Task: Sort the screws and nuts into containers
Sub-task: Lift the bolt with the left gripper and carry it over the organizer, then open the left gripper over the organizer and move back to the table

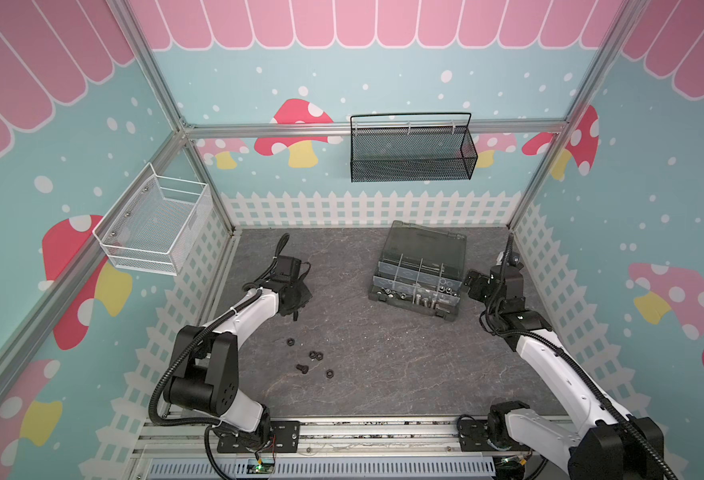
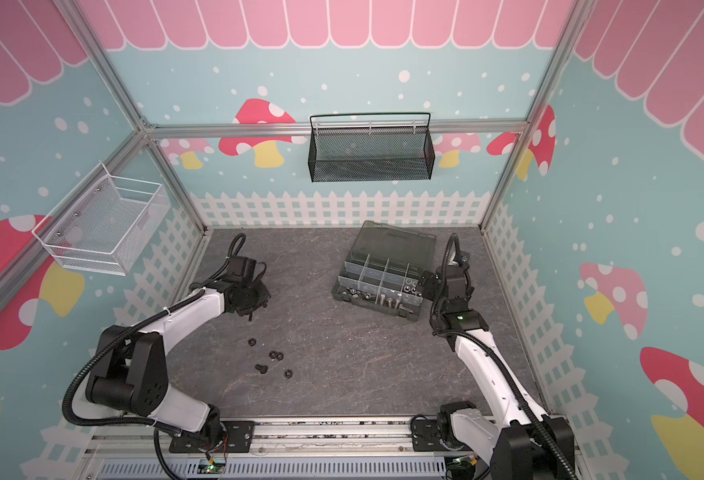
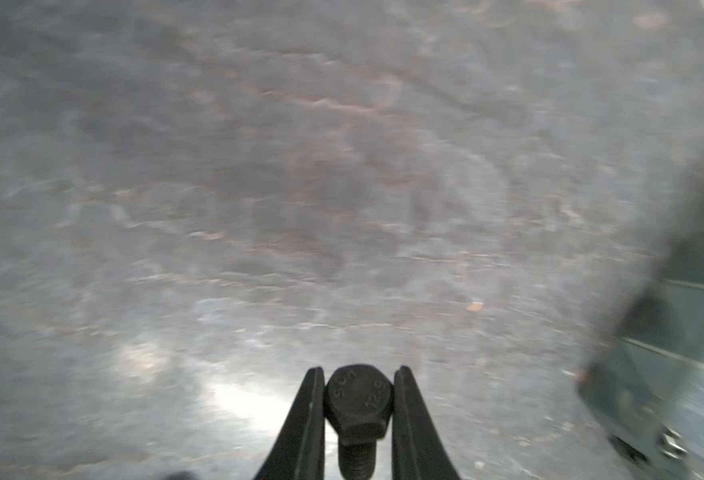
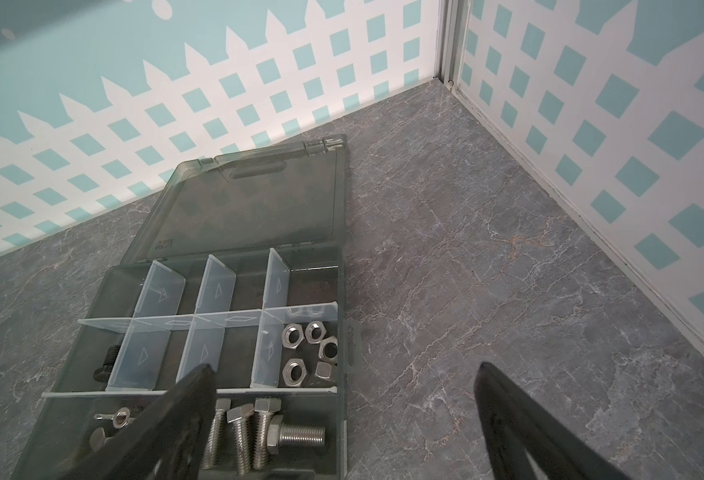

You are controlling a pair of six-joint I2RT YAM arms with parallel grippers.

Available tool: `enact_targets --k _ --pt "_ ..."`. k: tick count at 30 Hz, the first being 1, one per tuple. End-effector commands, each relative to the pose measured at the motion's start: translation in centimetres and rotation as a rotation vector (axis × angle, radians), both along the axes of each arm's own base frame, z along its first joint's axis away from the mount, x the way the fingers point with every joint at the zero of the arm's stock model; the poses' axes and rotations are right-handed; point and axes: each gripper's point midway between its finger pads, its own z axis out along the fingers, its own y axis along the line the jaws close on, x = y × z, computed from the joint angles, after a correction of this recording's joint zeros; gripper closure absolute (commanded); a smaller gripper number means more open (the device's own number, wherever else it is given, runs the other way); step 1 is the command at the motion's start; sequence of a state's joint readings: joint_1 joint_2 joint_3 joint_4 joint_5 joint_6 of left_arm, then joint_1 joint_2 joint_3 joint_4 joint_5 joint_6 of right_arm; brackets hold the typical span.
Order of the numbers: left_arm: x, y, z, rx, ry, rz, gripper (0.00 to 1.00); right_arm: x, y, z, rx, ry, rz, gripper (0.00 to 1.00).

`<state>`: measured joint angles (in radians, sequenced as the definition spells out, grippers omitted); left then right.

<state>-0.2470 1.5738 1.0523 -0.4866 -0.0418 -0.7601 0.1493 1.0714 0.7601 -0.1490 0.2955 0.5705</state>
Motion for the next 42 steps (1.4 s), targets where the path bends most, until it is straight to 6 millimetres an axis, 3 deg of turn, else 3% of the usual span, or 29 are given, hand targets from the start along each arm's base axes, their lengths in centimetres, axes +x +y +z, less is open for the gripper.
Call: enact_targets --k 1,6,9,12,15,21,31,35,42 --pt "2.7 -5.6 1.6 -0.051 -0.069 -0.094 0.87 0.0 0.0 -0.2 0.017 0.0 -0.003 0.02" --pt "6.5 -14.9 3.1 -0.111 -0.139 -0.262 0.87 0.1 0.2 -0.1 0.023 -0.001 0.007 0.02" --pt "8.4 -19.0 3.5 -0.134 -0.168 -0.334 0.88 0.1 0.2 -0.1 0.016 0.002 0.006 0.02" --pt "9.8 -21.9 3.2 -0.164 -0.175 -0.382 0.87 0.0 0.0 -0.2 0.007 0.012 0.0 0.02" --pt "10.9 -23.6 2.5 -0.18 -0.173 -0.407 0.88 0.0 0.0 -0.2 0.005 0.018 -0.003 0.02" --pt "12.1 -24.8 1.3 -0.19 -0.17 -0.423 0.84 0.3 0.1 -0.5 0.013 0.027 0.001 0.02" --pt "12.2 -25.9 0.9 -0.203 -0.166 -0.456 0.57 0.6 0.4 -1.2 0.016 0.045 0.013 0.02" --pt "11.9 -25.8 1.8 -0.209 -0.176 -0.459 0.54 0.6 0.5 -1.2 0.014 0.046 0.02 0.02" --pt "10.2 -24.3 6.2 -0.206 -0.233 -0.448 0.52 0.6 0.6 -1.3 0.011 0.05 0.025 0.02"
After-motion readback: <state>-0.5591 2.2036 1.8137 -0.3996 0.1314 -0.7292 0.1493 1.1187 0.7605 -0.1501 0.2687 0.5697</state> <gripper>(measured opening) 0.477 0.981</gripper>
